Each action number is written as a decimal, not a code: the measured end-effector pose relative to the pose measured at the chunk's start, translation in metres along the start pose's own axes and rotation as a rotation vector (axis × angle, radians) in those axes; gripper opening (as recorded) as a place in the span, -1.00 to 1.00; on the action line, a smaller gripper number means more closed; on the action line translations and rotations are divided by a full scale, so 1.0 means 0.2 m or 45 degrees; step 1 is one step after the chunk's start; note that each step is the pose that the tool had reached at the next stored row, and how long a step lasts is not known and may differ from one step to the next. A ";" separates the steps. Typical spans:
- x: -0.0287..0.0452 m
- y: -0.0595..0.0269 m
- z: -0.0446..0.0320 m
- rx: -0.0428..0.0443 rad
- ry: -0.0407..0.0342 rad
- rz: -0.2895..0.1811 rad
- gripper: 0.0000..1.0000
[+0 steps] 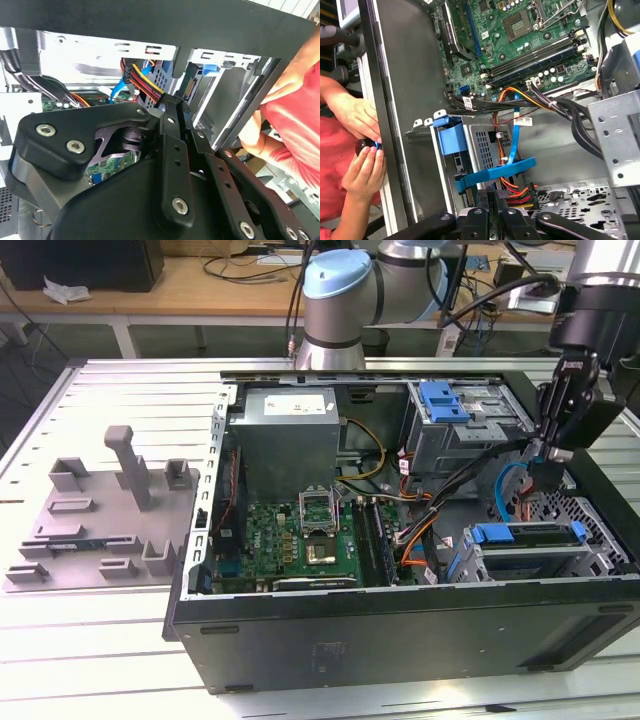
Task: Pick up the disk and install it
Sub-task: 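Insert the first disk wire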
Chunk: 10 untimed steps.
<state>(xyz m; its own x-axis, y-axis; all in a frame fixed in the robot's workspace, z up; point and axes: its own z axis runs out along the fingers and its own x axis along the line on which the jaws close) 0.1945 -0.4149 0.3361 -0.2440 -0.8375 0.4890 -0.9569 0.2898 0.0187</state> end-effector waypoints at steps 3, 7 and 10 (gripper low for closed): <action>0.038 -0.001 0.020 0.006 -0.0106 -0.007 -0.67; 0.069 -0.002 0.036 0.010 -0.0218 -0.011 -0.67; 0.082 -0.001 0.043 0.010 -0.0445 -0.015 -0.67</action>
<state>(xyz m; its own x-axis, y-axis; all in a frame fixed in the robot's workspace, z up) 0.1894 -0.4327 0.3366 -0.2383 -0.8564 0.4580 -0.9609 0.2764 0.0170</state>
